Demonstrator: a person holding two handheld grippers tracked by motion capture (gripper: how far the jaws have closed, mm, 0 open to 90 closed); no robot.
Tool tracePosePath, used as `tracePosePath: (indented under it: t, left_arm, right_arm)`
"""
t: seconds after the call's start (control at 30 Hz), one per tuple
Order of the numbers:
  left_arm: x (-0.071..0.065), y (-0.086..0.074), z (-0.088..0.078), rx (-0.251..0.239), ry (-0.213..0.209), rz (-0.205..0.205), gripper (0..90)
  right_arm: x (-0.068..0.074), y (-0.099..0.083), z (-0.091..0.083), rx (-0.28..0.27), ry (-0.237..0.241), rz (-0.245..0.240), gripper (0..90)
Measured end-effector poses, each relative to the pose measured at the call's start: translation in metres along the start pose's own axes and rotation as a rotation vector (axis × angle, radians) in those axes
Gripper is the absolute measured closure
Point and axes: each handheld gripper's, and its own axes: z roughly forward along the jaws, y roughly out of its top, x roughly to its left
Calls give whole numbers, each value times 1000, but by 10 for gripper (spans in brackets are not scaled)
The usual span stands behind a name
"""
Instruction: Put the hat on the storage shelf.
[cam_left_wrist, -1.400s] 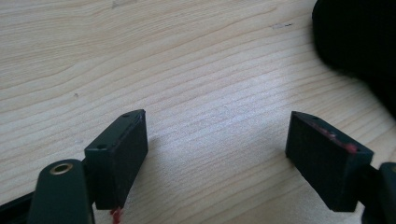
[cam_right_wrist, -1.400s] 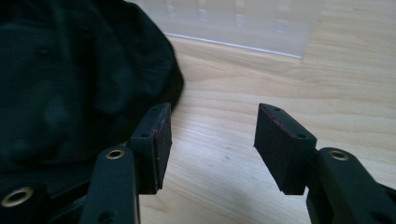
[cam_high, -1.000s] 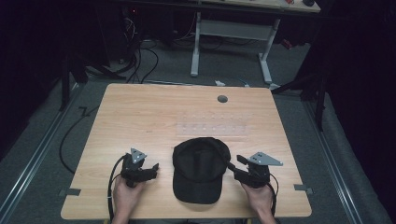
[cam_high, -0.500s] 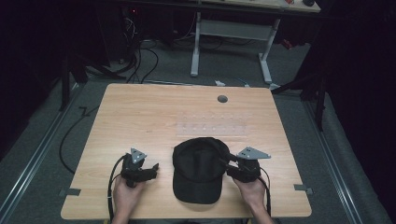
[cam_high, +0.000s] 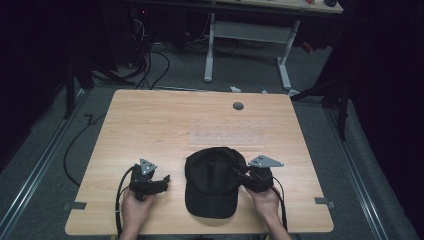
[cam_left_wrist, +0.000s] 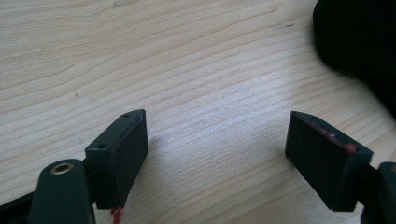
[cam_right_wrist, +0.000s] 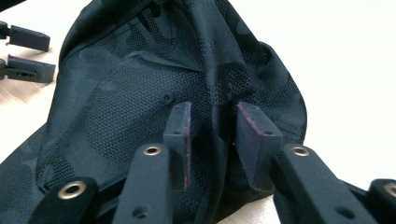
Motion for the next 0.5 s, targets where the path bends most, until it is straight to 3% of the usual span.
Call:
tracePosePath:
  t: [0.5]
  left_arm:
    - [0,0,1,-1,1,0,212]
  right_arm:
    - [-3,0,-2,-6,23,26,849]
